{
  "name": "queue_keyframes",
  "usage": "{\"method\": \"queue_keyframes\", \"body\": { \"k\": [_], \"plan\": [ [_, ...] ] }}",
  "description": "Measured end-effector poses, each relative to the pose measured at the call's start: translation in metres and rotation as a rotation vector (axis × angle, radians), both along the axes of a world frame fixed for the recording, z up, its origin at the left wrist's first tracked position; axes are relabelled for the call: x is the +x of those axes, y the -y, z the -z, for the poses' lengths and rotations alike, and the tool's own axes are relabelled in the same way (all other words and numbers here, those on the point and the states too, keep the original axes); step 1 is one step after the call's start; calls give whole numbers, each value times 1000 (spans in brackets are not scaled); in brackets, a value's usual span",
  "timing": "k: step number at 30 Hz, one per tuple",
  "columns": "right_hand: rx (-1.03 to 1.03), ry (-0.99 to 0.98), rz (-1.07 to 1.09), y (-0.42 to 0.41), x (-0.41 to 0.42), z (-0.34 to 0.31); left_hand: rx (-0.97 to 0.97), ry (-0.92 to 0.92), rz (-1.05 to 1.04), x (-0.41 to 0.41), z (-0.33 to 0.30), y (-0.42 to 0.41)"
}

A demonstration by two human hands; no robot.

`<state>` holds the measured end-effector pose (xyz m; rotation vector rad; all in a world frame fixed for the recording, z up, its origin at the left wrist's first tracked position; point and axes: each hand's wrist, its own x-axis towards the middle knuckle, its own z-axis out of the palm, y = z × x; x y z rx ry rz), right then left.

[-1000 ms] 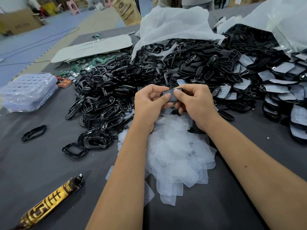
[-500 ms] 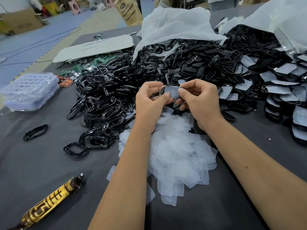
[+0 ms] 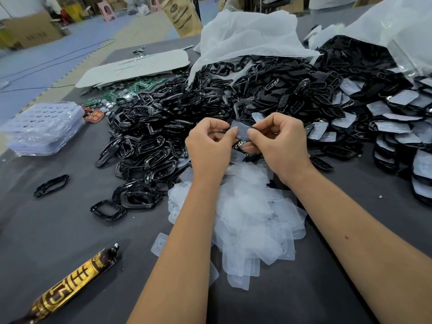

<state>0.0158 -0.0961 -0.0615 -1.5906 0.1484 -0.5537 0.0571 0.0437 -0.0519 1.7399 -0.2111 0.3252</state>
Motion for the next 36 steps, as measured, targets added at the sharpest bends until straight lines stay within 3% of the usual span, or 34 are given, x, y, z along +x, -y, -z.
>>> {"method": "queue_keyframes", "body": {
  "k": [4,8,14,19,25,28,30,36],
  "plan": [
    [25,-15,-18,0,0,-2,-141,-70,87,1,-1,-6],
    [-51,-20,-1,-1,0,-2,-92,-69,150,3,0,-6],
    [-308,86,36,-7,-5,-6,-235,-201,195,3,-2,-8],
    [-647,194,40,-13,-4,-8,-405,-347,184,5,-7,-10],
    [-806,246,45,-13,-4,-8,-580,-444,233,9,-10,-14],
    [-710,246,106,-10,-4,-8,-615,-449,292,9,-11,-12],
    [-535,204,97,-7,-3,-9,-633,-411,350,8,-9,-10],
    [22,39,-204,0,-1,-10,-549,-361,395,6,-9,-11]
  ]
}}
